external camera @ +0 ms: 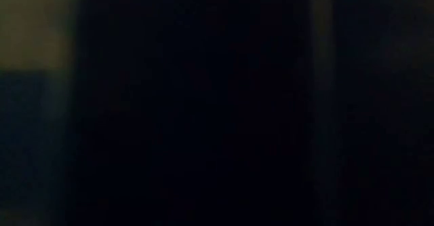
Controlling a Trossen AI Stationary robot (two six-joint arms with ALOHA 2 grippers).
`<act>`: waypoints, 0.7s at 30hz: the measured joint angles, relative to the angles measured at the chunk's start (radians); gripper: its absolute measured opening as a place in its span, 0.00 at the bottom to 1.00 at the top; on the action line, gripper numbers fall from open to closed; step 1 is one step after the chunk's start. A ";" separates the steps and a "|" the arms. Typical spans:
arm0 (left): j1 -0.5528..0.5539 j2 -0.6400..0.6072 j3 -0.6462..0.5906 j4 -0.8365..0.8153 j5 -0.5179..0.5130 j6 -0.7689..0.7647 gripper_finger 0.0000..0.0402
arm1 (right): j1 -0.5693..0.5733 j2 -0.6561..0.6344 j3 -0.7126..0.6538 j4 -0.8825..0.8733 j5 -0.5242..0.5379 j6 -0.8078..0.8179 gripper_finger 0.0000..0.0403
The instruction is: Sort blocks
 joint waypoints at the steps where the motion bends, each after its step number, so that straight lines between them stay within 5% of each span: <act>1: -0.002 0.011 0.000 -0.004 -0.017 -0.005 0.00 | 0.024 0.014 -0.005 0.031 0.009 0.026 0.00; 11: 0.060 0.038 0.000 -0.134 -0.154 0.025 0.00 | 0.108 0.194 -0.009 0.423 0.149 0.144 0.00; 21: 0.242 0.032 -0.041 -0.197 -0.209 0.341 0.00 | 0.077 0.304 -0.011 0.569 0.214 0.142 0.00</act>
